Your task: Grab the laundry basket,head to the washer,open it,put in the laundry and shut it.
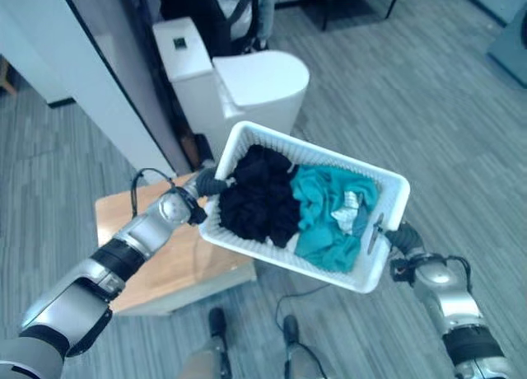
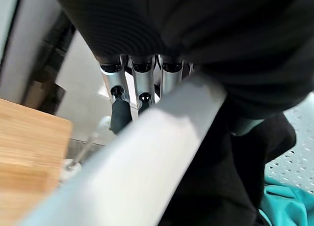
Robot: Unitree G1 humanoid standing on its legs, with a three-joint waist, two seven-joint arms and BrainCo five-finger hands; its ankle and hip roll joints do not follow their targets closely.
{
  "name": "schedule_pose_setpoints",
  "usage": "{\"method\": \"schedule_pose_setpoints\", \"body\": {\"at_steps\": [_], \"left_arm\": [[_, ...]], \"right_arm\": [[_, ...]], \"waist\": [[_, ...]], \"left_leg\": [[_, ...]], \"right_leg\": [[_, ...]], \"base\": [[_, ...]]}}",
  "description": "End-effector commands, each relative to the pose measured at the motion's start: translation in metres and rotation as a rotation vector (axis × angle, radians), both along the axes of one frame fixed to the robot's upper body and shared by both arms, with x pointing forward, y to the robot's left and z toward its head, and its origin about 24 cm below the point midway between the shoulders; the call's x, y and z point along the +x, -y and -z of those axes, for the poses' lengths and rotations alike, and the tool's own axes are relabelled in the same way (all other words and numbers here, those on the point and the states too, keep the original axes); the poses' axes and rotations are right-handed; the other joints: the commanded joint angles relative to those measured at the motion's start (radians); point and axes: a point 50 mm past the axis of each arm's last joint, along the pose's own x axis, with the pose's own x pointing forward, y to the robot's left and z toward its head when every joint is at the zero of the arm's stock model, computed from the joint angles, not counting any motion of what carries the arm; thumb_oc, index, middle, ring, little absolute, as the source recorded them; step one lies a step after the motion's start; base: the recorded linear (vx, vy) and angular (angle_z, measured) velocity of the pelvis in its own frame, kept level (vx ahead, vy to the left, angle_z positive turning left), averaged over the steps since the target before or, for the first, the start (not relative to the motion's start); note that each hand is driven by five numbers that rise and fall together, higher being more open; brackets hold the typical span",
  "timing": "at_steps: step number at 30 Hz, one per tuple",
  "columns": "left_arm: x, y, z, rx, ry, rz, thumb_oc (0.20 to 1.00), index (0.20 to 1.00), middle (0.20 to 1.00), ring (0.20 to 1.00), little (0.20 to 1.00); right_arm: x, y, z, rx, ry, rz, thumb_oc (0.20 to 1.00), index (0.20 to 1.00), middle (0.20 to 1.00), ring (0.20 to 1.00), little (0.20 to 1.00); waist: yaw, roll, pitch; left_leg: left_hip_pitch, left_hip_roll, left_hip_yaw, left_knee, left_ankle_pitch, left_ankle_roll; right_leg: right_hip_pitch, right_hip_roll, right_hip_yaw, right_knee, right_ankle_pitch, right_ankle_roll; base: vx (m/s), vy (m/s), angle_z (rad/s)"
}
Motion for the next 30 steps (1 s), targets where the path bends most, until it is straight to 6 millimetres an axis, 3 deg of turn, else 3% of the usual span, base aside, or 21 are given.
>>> {"method": "schedule_pose_setpoints", "body": {"at_steps": [1,3,4,8,9,10,12,15,16,18,21,22,23,24,26,27,30], "left_arm": [[0.008,0.039,-0.03,-0.031,0.101,0.144,0.2,0.2,0.2,0.2,0.2],[0.009,0.039,-0.03,-0.021,0.103,0.147,0.2,0.2,0.2,0.2,0.2],[0.009,0.04,-0.03,-0.021,0.104,0.147,0.2,0.2,0.2,0.2,0.2],[0.009,0.024,-0.026,-0.017,0.098,0.11,0.2,0.2,0.2,0.2,0.2],[0.01,0.021,-0.025,-0.013,0.097,0.105,0.2,0.2,0.2,0.2,0.2],[0.011,0.022,-0.026,-0.011,0.099,0.105,0.2,0.2,0.2,0.2,0.2],[0.011,0.026,-0.027,-0.004,0.104,0.115,0.2,0.2,0.2,0.2,0.2],[0.012,0.03,-0.025,0.013,0.097,0.127,0.2,0.2,0.2,0.2,0.2],[0.012,0.03,-0.025,0.014,0.098,0.127,0.2,0.2,0.2,0.2,0.2],[0.014,0.025,-0.027,0.042,0.102,0.119,0.2,0.2,0.2,0.2,0.2],[0.015,0.015,-0.027,0.045,0.106,0.098,0.2,0.2,0.2,0.2,0.2],[0.015,0.015,-0.027,0.046,0.107,0.097,0.2,0.2,0.2,0.2,0.2],[0.014,0.004,-0.025,0.049,0.102,0.072,0.2,0.2,0.2,0.2,0.2],[0.013,-0.002,-0.024,0.054,0.101,0.062,0.2,0.2,0.2,0.2,0.2],[0.011,-0.009,-0.021,0.062,0.091,0.051,0.2,0.2,0.2,0.2,0.2],[0.009,-0.016,-0.018,0.055,0.078,0.036,0.2,0.2,0.2,0.2,0.2],[0.006,-0.02,-0.009,0.043,0.051,0.025,0.2,0.2,0.2,0.2,0.2]], "right_arm": [[0.01,0.002,-0.055,0.019,0.216,-0.11,0.2,0.2,0.2,0.2,0.2],[0.007,0.006,-0.056,0.021,0.216,-0.106,0.2,0.2,0.2,0.2,0.2],[0.007,0.006,-0.056,0.022,0.217,-0.106,0.2,0.2,0.2,0.2,0.2],[0.005,0.007,-0.051,0.042,0.188,-0.114,0.2,0.2,0.2,0.2,0.2],[0.004,0.007,-0.051,0.044,0.184,-0.124,0.2,0.2,0.2,0.2,0.2],[0.004,0.009,-0.053,0.046,0.189,-0.111,0.2,0.2,0.2,0.2,0.2],[0.005,0.008,-0.054,0.057,0.204,-0.106,0.2,0.2,0.2,0.2,0.2],[0.006,0.004,-0.053,0.08,0.222,-0.104,0.2,0.2,0.2,0.2,0.2],[0.006,0.004,-0.053,0.08,0.222,-0.104,0.2,0.2,0.2,0.2,0.2],[0.008,-0.002,-0.052,0.104,0.234,-0.119,0.2,0.2,0.2,0.2,0.2],[0.013,-0.01,-0.048,0.125,0.237,-0.128,0.2,0.2,0.2,0.2,0.2],[0.013,-0.01,-0.048,0.125,0.237,-0.128,0.2,0.2,0.2,0.2,0.2],[0.017,-0.018,-0.045,0.145,0.237,-0.142,0.2,0.2,0.2,0.2,0.2],[0.018,-0.021,-0.042,0.147,0.23,-0.151,0.2,0.2,0.2,0.2,0.2],[0.02,-0.024,-0.039,0.151,0.219,-0.159,0.2,0.2,0.2,0.2,0.2],[0.021,-0.028,-0.034,0.152,0.195,-0.177,0.2,0.2,0.2,0.2,0.2],[0.022,-0.032,-0.031,0.147,0.18,-0.198,0.2,0.2,0.2,0.2,0.2]], "waist": [[0.007,-0.038,-0.113],[-0.002,-0.042,-0.114],[-0.002,-0.043,-0.117],[-0.003,-0.03,-0.116],[-0.011,-0.027,-0.115],[-0.03,-0.015,-0.111],[-0.043,-0.007,-0.118],[-0.048,-0.009,-0.112],[-0.047,-0.01,-0.112],[-0.042,-0.017,-0.102],[-0.029,-0.018,-0.085],[-0.029,-0.018,-0.084],[-0.018,-0.01,-0.065],[-0.011,-0.001,-0.061],[-0.003,0.002,-0.062],[0.006,0.012,-0.07],[0.022,0.018,-0.097]], "left_leg": [[0.003,0.014,-0.045,0.226,-0.126,0.026],[0.021,-0.023,-0.068,0.331,-0.2,0.041],[0.017,-0.025,-0.068,0.331,-0.197,0.042],[0.05,-0.177,-0.207,0.445,-0.332,0.073],[0.066,-0.207,-0.226,0.428,-0.367,0.081],[0.102,-0.21,-0.197,0.362,-0.414,0.091],[0.151,-0.211,-0.164,0.266,-0.445,0.108],[0.158,-0.244,-0.14,0.191,-0.438,0.132],[0.157,-0.245,-0.139,0.19,-0.437,0.133],[0.15,-0.288,-0.124,0.174,-0.441,0.159],[0.151,-0.299,-0.109,0.167,-0.433,0.176],[0.152,-0.299,-0.108,0.167,-0.434,0.176],[0.141,-0.277,-0.066,0.172,-0.422,0.185],[0.138,-0.267,-0.045,0.169,-0.42,0.188],[0.125,-0.264,-0.023,0.17,-0.408,0.193],[0.132,-0.254,0.001,0.147,-0.401,0.196],[0.13,-0.244,0.027,0.127,-0.387,0.19]], "right_leg": [[-0.065,-0.091,-0.05,0.083,-0.105,0.06],[-0.071,-0.093,-0.027,0.077,-0.087,0.063],[-0.074,-0.095,-0.027,0.076,-0.084,0.064],[-0.119,-0.07,0.07,0.092,-0.04,0.082],[-0.136,-0.062,0.094,0.098,-0.027,0.091],[-0.168,-0.052,0.122,0.111,-0.005,0.107],[-0.206,-0.056,0.137,0.118,0.028,0.129],[-0.259,-0.088,0.146,0.101,0.092,0.174],[-0.26,-0.089,0.148,0.1,0.093,0.175],[-0.286,-0.118,0.157,0.067,0.115,0.201],[-0.306,-0.134,0.137,0.064,0.12,0.209],[-0.306,-0.133,0.138,0.064,0.12,0.209],[-0.313,-0.155,0.051,0.09,0.083,0.194],[-0.303,-0.17,0.007,0.112,0.059,0.184],[-0.299,-0.187,-0.025,0.156,0.035,0.171],[-0.278,-0.192,-0.026,0.22,0.006,0.156],[-0.226,-0.204,-0.004,0.24,-0.014,0.154]], "base": [[-0.17,-0.02,-0.3],[-0.1,0.013,-0.14],[-0.07,0.047,0.02],[-0.09,0.103,-0.44],[-0.23,0.217,-1.0],[-0.27,0.255,-0.68],[-0.26,0.243,-0.74],[-0.25,0.198,-0.5],[-0.22,0.17,-0.45],[-0.26,0.206,-0.57],[-0.17,0.091,-0.54],[-0.19,0.008,-0.82],[-0.2,0.01,-0.69],[-0.21,0.009,-0.9],[-0.18,0.005,-1.14],[-0.2,-0.024,-0.91],[-0.06,-0.073,-0.59]]}}
